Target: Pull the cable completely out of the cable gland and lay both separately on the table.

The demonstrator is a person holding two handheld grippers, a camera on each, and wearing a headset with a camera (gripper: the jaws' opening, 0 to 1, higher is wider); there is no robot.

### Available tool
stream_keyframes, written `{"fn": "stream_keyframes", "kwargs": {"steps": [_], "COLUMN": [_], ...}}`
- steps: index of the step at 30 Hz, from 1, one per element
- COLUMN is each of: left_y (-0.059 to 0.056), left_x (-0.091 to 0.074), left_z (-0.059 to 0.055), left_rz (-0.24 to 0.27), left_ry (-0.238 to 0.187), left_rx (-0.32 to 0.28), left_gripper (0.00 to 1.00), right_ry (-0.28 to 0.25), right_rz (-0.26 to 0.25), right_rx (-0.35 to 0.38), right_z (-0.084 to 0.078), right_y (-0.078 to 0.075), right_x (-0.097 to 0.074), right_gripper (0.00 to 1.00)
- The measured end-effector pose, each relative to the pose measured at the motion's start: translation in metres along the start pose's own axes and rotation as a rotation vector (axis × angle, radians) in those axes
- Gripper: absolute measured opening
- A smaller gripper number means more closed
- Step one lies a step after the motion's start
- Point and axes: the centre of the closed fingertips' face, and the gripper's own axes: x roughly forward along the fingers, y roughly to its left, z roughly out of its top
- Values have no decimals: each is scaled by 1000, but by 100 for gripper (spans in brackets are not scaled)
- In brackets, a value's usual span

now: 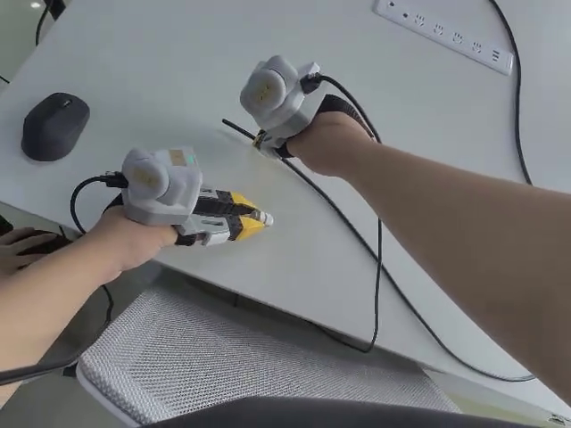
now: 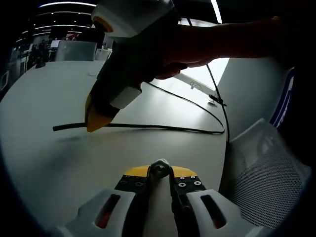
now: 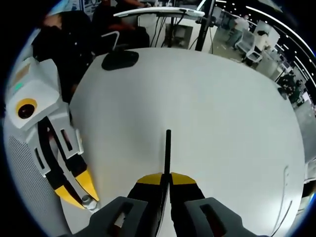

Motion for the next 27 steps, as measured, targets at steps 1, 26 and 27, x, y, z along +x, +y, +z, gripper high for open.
{"fn": "stream_keyframes", "kwargs": {"steps": [1,26,27], "left_y": [0,4,3], "left_x": [0,-3,-3], "left_z": [0,-10,-10], "left_rz": [4,34,34], "left_ry": [0,82,88], "left_rx": [2,137,136], "left_gripper": [16,16,16], "right_ry": [-1,-6,-7], "right_rz": [0,0,0], "right_rx": [4,14,10], "right_z": [0,-2,-2], "right_y": [0,1,2], "right_x": [0,7,7], "right_gripper": [0,0,0]}}
